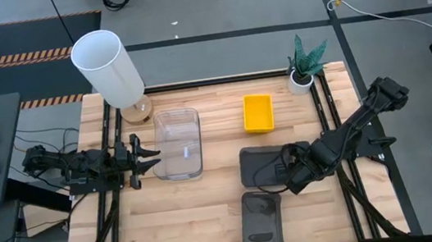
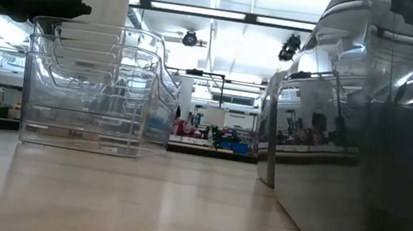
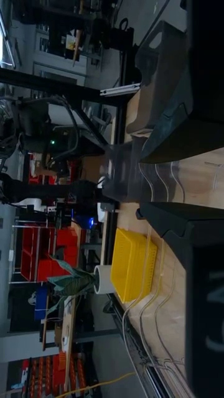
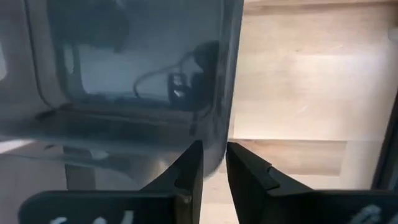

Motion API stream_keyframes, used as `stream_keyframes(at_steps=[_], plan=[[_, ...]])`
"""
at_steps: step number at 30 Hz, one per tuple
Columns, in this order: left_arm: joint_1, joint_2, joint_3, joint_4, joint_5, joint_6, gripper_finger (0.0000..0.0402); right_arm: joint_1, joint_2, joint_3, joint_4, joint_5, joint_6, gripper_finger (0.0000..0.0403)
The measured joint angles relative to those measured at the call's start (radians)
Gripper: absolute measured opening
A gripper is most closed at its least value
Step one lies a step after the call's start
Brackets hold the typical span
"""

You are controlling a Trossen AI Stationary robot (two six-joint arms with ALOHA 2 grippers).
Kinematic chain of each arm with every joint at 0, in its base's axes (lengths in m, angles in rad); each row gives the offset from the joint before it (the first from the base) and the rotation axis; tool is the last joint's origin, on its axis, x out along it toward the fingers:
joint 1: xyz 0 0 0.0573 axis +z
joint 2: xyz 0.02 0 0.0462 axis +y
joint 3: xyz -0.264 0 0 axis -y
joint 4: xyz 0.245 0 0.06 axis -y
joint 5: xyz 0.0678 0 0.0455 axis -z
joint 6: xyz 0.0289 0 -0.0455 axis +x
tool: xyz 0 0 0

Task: Stack baskets by color
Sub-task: Stack the bottom right black bin on the top black bin, then stack the bottom black bin on the top black bin

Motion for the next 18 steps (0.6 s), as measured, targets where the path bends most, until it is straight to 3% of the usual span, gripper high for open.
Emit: stream_keyframes(at_steps=[9, 13, 18], plan=[[0.0, 0.0, 0.0, 0.0, 0.0, 0.0, 0.0117, -0.061, -0.058, 0.05, -0.075, 0.022, -0.252, 0.0102], [0.0, 0.0, 0.0, 0.0, 0.0, 0.0, 0.0117, -0.091, -0.074, 0.05, -0.023, 0.094, -0.548, 0.0111], [0.0, 0.0, 0.0, 0.0, 0.0, 0.0, 0.0117, -0.125, -0.057, 0.051, 0.175, 0.114, -1.013, 0.0109]])
